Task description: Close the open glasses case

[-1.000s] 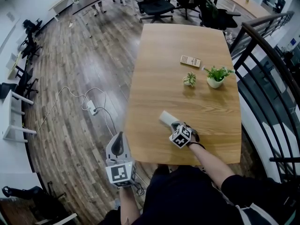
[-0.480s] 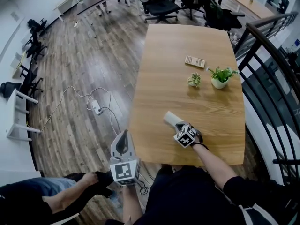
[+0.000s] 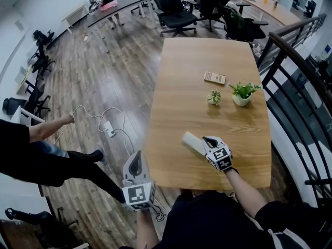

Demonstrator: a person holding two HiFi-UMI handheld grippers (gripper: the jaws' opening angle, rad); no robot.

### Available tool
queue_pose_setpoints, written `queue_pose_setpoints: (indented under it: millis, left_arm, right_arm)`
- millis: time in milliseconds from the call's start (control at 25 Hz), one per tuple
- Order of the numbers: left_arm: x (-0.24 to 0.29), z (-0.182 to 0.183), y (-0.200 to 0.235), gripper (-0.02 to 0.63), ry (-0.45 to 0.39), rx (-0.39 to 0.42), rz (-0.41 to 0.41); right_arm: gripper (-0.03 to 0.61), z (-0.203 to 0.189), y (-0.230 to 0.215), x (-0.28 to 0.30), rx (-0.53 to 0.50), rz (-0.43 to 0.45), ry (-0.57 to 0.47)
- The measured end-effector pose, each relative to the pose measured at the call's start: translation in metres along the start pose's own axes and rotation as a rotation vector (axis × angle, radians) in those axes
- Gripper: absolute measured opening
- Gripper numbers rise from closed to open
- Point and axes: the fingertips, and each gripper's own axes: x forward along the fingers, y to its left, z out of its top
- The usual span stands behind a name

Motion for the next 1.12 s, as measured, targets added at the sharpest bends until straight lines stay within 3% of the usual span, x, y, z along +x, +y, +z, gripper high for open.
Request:
queue_pose_setpoints:
  millis: [160, 320, 480, 760, 1120]
  left_arm:
    - [0.002, 0.007, 0.006, 0.0, -0.011, 0.014, 0.003]
    - [0.007, 0.014, 0.006, 0.0, -0.035, 0.004, -0.01]
    - [0.007, 0.032, 0.001, 0.0, -0.066, 0.029, -0.019]
    - [0.006, 0.054, -0.009, 0.0, -0.139, 0.093, -0.049]
    - [0.0, 0.067, -0.01, 0.0, -0.156, 0.075, -0.056]
  right_arm:
    - [0.017, 0.077, -0.04, -0.065, 0.047, -0.101, -0.252]
    - [0.017, 0.146, -0.062, -0.14, 0.006, -0.192, -0.446]
    - [0.017, 0.192, -0.061, -0.2, -0.054, -0.253, -0.583]
    - [0.017, 0.205, -0.049, -0.219, -0.092, -0.273, -0.641]
    - [0.015, 0.214, -0.044, -0.225, -0.073, -0.267, -0.675]
